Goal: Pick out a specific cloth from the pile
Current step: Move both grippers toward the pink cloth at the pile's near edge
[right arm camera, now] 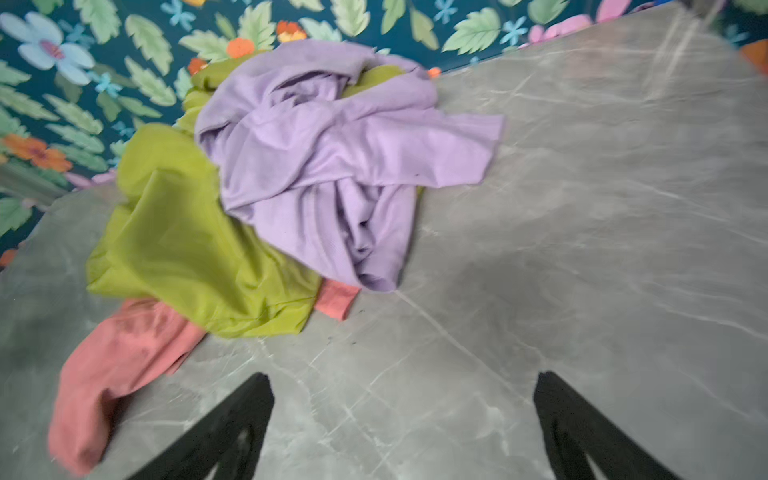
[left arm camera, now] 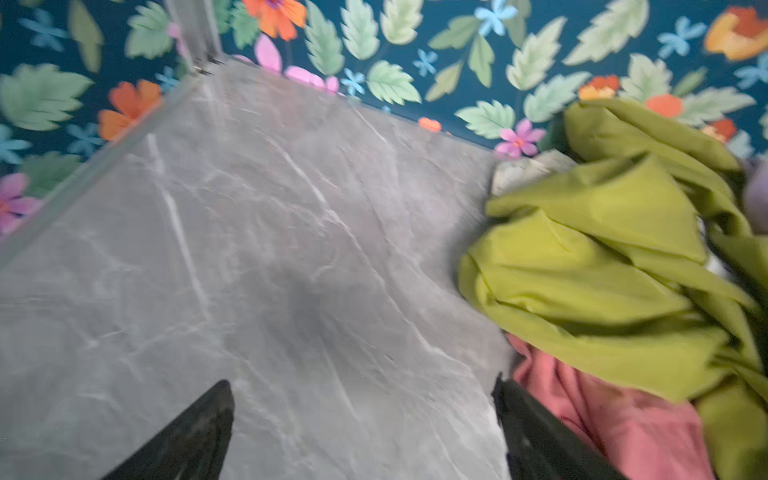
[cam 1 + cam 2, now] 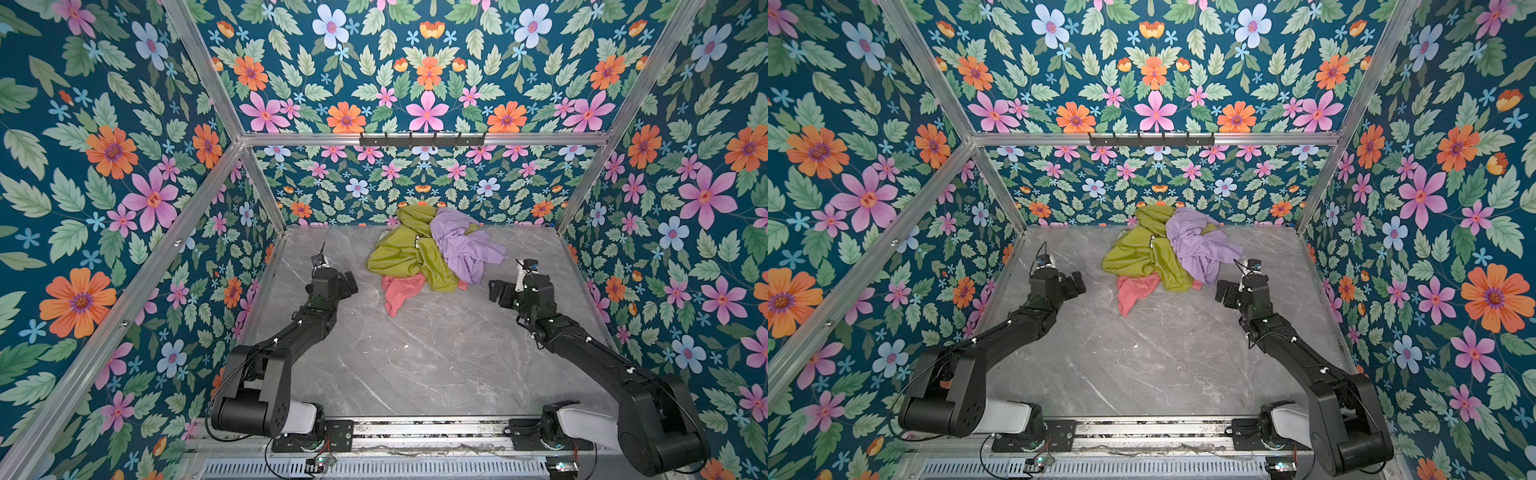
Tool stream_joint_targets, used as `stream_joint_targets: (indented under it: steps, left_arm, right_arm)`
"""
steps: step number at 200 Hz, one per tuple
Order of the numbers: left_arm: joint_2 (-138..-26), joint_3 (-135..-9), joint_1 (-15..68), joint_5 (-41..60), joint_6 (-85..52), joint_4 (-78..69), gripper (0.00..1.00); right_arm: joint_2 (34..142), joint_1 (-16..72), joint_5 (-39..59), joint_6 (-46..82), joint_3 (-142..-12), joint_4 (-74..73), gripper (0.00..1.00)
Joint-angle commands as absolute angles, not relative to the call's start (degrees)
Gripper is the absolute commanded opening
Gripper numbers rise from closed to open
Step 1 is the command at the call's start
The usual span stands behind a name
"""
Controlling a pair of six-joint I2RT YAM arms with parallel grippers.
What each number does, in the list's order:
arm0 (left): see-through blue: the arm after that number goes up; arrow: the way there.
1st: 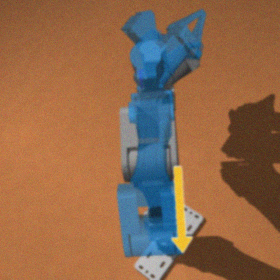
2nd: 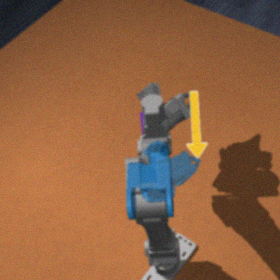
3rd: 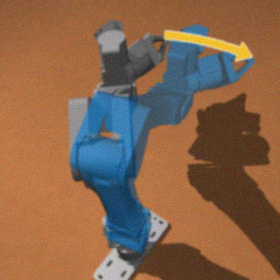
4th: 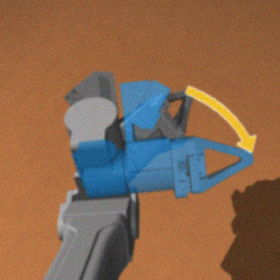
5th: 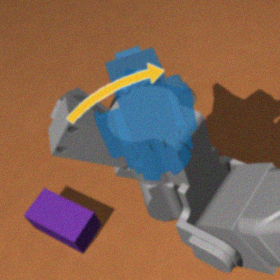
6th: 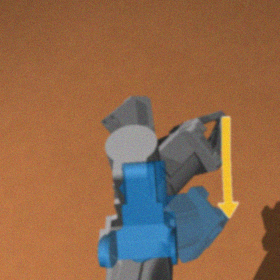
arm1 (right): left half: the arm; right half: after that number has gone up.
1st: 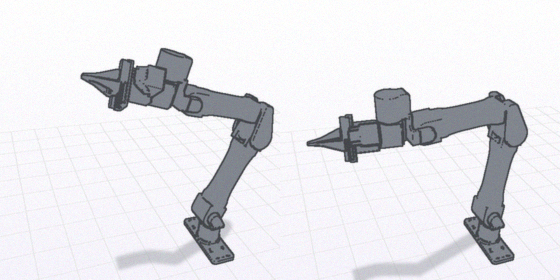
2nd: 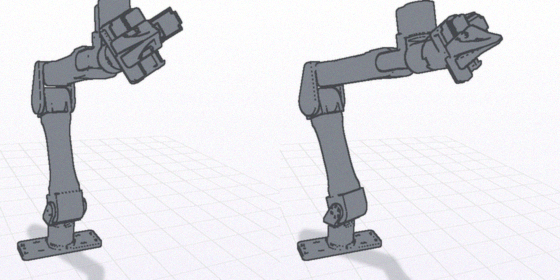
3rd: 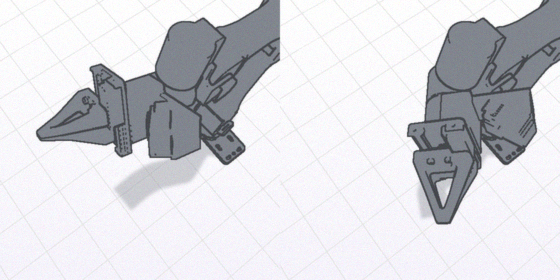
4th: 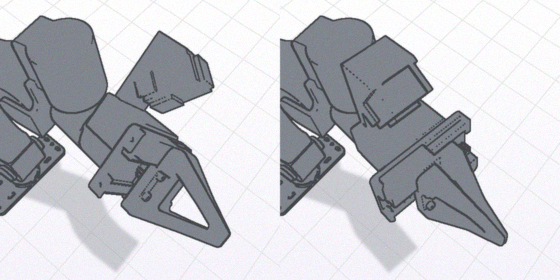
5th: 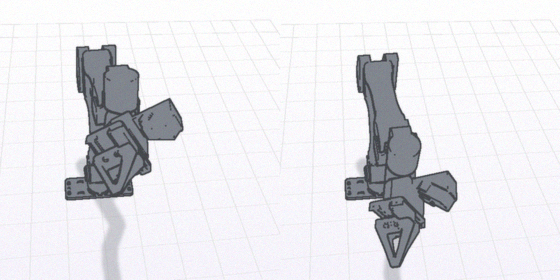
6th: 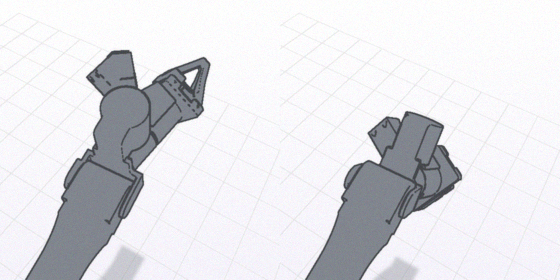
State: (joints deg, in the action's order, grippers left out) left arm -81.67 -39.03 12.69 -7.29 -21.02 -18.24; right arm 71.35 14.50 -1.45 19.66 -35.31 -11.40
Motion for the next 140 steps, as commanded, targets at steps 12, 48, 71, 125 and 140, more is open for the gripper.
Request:
stream_joint_targets:
  steps: [12, 48, 71, 125, 140]
  left_arm:
    - [-83.0, -40.0, 14.4, 4.9, -21.7, -16.7, 0.96]
    - [-84.0, -39.4, 14.4, 18.1, -23.3, -18.5, 0.92]
    - [-85.0, -39.4, 14.5, 24.0, -24.7, -19.2, 0.88]
    - [-86.6, -38.8, 14.4, 30.9, -27.8, -21.0, 0.81]
    - [-87.3, -39.0, 14.4, 31.9, -28.5, -21.2, 0.77]
  right_arm:
    - [74.7, 21.1, 1.0, 17.5, -36.4, -11.9, 0.99]
    - [79.4, 25.2, 2.5, 17.3, -37.3, -13.7, 0.99]
    - [80.9, 26.2, 3.7, 16.4, -37.6, -14.6, 0.99]
    - [81.8, 26.3, 4.8, 15.6, -37.8, -15.4, 0.99]
    - [82.1, 26.3, 5.0, 15.6, -37.8, -15.5, 0.99]
